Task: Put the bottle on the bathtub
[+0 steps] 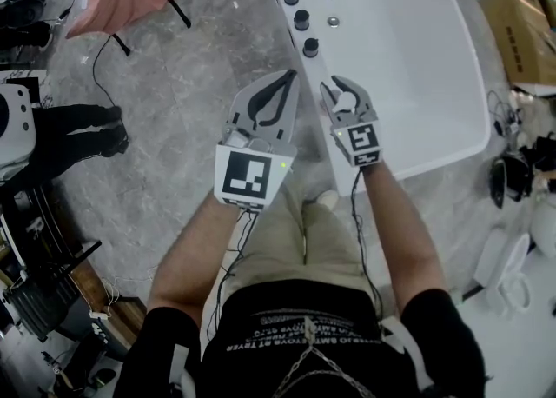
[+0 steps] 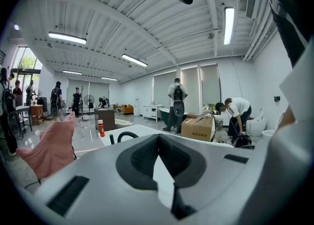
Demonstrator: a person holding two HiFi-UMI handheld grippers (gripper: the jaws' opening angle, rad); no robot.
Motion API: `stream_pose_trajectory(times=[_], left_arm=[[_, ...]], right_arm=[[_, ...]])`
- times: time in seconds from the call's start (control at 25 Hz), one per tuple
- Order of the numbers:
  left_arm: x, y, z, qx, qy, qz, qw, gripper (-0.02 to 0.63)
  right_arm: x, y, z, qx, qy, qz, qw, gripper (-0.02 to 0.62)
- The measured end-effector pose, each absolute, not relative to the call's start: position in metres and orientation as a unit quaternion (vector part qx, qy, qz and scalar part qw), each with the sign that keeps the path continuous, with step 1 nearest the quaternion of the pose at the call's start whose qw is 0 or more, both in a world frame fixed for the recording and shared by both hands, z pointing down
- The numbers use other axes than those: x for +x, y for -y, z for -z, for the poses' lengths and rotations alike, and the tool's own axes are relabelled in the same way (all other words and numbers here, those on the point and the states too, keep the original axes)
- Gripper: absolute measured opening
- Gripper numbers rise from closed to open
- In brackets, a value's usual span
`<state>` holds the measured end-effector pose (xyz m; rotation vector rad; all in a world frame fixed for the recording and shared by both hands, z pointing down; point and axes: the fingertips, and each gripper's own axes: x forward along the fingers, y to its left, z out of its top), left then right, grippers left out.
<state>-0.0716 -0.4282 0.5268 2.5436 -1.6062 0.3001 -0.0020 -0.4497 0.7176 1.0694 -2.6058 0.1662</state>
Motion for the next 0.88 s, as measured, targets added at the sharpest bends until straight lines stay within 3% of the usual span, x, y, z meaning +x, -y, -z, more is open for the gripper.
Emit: stream_pose_trajectory(times=[0.88], left_arm=[[-0.07, 0.39, -0.511, 0.818, 0.565, -0.088, 0.064, 0.002]], right_arm=[[0.01, 0.425, -0.726, 0.339, 0.922, -0.088, 0.165, 0.174]])
